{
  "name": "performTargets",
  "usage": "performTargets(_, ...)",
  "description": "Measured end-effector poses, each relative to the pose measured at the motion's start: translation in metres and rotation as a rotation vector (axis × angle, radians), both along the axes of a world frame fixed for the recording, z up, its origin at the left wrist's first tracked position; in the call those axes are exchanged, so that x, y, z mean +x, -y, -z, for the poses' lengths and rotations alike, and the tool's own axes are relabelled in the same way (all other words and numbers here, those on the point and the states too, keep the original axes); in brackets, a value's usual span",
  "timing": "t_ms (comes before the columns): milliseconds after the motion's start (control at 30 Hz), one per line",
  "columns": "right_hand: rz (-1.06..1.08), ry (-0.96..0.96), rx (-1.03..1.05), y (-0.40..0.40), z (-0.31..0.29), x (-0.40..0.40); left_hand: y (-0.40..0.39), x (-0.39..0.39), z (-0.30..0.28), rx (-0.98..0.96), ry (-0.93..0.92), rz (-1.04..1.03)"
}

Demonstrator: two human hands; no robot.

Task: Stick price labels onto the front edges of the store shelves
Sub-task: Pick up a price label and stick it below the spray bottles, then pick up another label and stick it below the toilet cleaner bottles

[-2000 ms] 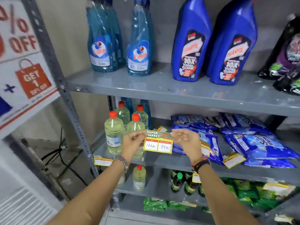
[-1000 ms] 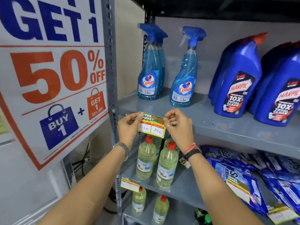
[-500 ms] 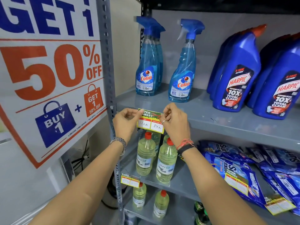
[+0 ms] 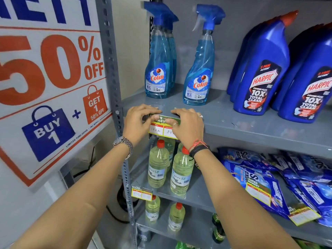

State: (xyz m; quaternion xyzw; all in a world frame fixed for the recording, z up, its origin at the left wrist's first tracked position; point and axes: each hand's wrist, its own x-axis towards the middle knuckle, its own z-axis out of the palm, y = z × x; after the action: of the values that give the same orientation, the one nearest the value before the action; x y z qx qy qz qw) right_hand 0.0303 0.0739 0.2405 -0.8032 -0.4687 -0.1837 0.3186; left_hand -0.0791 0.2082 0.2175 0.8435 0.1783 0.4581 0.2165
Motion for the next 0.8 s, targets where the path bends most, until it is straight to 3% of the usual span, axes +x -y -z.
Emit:
performTargets(233, -0.080, -0.119, -0.115, 0.008, -0.011, 0.006, -0.002, -0.007, 0.001, -0.005, 0.069, 0.075)
performTargets(333, -0.138, -0.204, -0.129, 0.006, -0.014, 0.013, 0.001, -0.008, 0.002, -0.094, 0.126, 0.093)
performTargets(467, -0.170, -0.337, -0.083, 0.013, -0.015, 0.018, 0.031, 0.008, 0.024, -0.125, 0.399, -0.214)
performTargets(533, -0.174, -0.416, 0.076, 0.033, -0.010, 0.021, 0.067, 0.026, 0.049, -0.218, 0.577, -0.414)
performTargets(600, -0.164, -0.334, 0.264, 0.062, 0.002, 0.018, 0.107, 0.045, 0.082, -0.415, 0.687, -0.419)
performTargets(700, -0.071, -0.065, 0.392, 0.127, 0.031, 0.031, 0.168, 0.085, 0.136, -0.585, 0.559, -0.250)
performTargets(800, 0.087, -0.024, 0.379, 0.191, 0.075, 0.070, 0.207, 0.128, 0.177, -0.724, 0.322, 0.055)
